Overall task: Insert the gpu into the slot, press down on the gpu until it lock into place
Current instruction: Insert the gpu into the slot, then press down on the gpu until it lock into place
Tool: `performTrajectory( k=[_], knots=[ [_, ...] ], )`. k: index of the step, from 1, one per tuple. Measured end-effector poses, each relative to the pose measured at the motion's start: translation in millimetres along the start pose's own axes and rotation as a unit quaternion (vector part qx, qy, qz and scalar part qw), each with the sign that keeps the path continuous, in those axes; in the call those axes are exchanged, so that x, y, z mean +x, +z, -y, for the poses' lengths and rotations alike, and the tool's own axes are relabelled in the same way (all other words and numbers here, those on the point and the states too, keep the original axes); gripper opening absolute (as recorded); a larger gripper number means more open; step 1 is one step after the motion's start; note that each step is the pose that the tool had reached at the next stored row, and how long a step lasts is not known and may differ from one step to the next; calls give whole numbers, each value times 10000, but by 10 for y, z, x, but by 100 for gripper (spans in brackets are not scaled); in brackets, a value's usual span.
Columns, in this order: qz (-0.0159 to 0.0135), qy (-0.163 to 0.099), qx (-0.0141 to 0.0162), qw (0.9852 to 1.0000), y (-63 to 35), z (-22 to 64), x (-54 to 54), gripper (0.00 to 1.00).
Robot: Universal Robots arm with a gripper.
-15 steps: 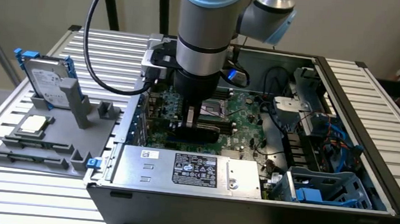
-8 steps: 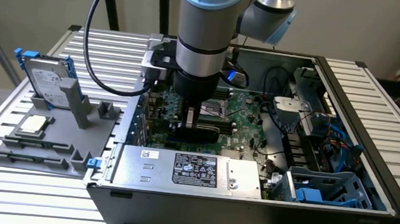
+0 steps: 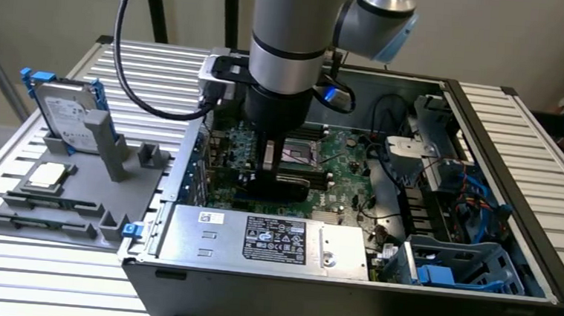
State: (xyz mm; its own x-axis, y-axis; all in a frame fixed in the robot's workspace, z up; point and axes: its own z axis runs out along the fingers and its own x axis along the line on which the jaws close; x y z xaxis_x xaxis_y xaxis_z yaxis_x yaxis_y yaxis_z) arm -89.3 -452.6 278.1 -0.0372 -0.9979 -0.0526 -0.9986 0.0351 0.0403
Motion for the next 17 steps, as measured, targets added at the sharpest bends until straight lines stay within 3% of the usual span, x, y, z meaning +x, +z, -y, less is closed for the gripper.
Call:
performTrajectory(
  k=[5, 9, 17],
  knots=[
    [0, 0, -2, 10000, -181, -7, -9, 32],
    [2, 0, -3, 10000, -188, -7, -10, 13],
    [0, 0, -3, 10000, -194, -8, -10, 11]
  ],
)
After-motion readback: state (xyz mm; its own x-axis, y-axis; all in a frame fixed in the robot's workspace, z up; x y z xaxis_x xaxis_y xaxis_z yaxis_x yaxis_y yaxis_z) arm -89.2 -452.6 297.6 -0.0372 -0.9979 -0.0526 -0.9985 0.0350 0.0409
